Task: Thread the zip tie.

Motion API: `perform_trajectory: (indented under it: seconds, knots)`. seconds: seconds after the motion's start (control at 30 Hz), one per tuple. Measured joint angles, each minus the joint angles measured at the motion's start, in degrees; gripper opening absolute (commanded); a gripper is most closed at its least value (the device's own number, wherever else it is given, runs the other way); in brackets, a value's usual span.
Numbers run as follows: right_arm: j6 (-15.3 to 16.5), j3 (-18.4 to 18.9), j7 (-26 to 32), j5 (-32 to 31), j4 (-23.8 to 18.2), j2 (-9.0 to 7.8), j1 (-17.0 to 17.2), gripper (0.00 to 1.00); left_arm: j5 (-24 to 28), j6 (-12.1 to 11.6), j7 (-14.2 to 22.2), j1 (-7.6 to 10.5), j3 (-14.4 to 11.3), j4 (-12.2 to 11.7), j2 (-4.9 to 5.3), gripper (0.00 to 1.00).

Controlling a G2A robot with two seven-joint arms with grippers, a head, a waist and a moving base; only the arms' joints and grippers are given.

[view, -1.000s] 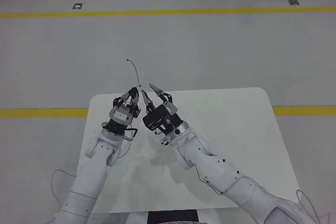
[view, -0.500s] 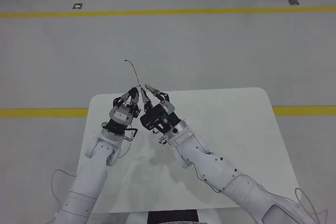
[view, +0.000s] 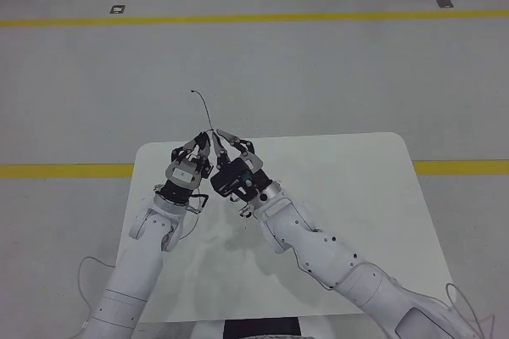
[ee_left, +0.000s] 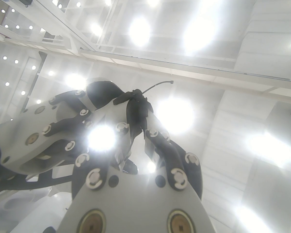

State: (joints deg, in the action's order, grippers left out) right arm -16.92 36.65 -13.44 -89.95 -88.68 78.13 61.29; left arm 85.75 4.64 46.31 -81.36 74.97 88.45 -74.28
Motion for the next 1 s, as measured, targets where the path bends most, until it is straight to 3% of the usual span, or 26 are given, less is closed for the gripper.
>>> perform_trajectory:
  seconds: [0.43,0.77,1.0]
  knots:
    - [0.41,-0.35,-0.24,0.0,0.22,-0.07,-0.52,0.1,0.0,0.0,0.0,0.0,0.0,0.0,0.0,0.0]
    - [0.1,-0.6,-0.29,0.0,0.23,-0.16,-0.73,0.0,0.0,0.0,0.0,0.0,0.0,0.0,0.0,0.0]
    - [-0.16,-0.85,-0.01,0.0,0.13,-0.29,-0.85,0.0,0.0,0.0,0.0,0.0,0.0,0.0,0.0,0.0]
